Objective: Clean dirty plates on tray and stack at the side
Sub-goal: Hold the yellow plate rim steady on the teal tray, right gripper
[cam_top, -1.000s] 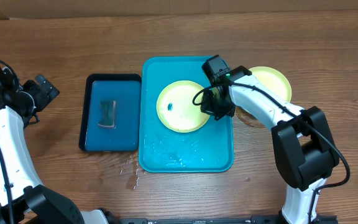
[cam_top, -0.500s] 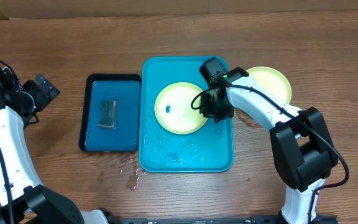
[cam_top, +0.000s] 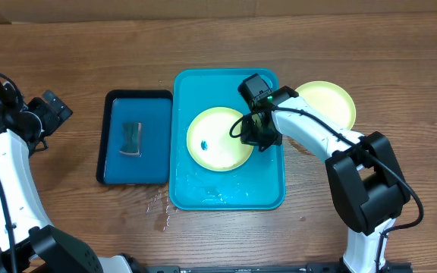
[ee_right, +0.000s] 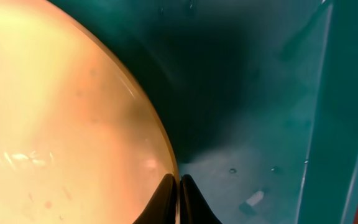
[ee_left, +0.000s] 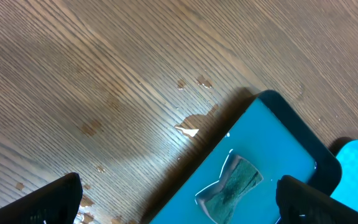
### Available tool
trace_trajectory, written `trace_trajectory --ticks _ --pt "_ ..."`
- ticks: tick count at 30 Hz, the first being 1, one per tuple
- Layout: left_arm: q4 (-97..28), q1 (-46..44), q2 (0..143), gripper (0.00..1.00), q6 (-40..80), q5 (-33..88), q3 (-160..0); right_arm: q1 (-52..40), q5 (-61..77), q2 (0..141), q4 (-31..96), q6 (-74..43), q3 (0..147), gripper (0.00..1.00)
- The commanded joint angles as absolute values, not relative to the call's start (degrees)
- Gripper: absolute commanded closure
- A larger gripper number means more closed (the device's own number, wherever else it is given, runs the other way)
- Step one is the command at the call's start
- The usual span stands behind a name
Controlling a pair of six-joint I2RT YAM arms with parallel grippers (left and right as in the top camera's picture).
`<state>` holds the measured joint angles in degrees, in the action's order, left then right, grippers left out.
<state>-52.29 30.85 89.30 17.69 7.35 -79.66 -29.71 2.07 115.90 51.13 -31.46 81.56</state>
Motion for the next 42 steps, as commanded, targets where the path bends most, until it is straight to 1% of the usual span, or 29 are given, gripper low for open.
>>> trace_trajectory --ticks 1,3,5,10,15,18,22,24,25,26,28,31,33,39,42 --pt "-52.23 30.74 89.71 0.0 18.24 7.92 -79.81 -29.67 -1.52 115.85 50.89 -31.46 81.32 0.93" --pt "-52.23 30.74 89.71 0.0 18.24 7.92 -79.81 -29.67 -0.05 115.85 50.89 -31.46 81.32 0.85" --pt "-52.23 30.74 89.71 0.0 18.24 7.92 -79.81 -29.67 0.78 115.85 50.85 -31.48 81.32 0.82" --pt "-52.23 30.74 89.71 0.0 18.24 7.92 -79.81 -29.67 0.75 115.85 50.74 -31.51 81.32 0.83" --pt "-52.23 30.74 89.71 0.0 18.24 7.92 -79.81 -29.43 0.62 115.85 46.63 -31.46 81.32 0.82" --pt "-52.23 30.74 89.71 0.0 18.24 7.9 -79.81 -29.28 0.51 115.85 45.04 -31.46 81.32 0.79" --pt "-52.23 30.74 89.71 0.0 18.24 7.92 -79.81 -29.28 0.51 115.85 45.82 -31.46 81.32 0.8" --pt "-52.23 30.74 89.71 0.0 18.24 7.92 -79.81 -29.32 0.54 115.85 46.72 -31.46 81.32 0.88" --pt "-52.23 30.74 89.71 0.0 18.24 7.92 -79.81 -29.3 0.54 115.85 47.22 -31.48 81.32 0.95" --pt "-52.23 30.74 89.71 0.0 18.24 7.92 -79.81 -29.3 0.51 115.85 47.64 -31.48 81.32 0.96" --pt "-52.23 30.74 89.71 0.0 18.24 7.92 -79.81 -29.3 0.56 115.85 48.49 -32.14 81.32 0.96" --pt "-52.23 30.74 89.71 0.0 18.24 7.92 -79.81 -29.19 1.43 115.72 51.75 -39.44 81.41 0.96" --pt "-52.23 30.74 89.71 0.0 18.24 7.92 -79.81 -29.19 1.61 115.63 52.4 -41.87 81.43 0.95" --pt "-52.23 30.74 89.71 0.0 18.24 7.92 -79.81 -29.19 -2.92 115.63 49.91 -39.81 81.43 0.85" --pt "-52.23 30.74 89.71 0.0 18.24 7.92 -79.81 -29.21 -2.76 115.63 49.43 -38.79 81.43 0.84"
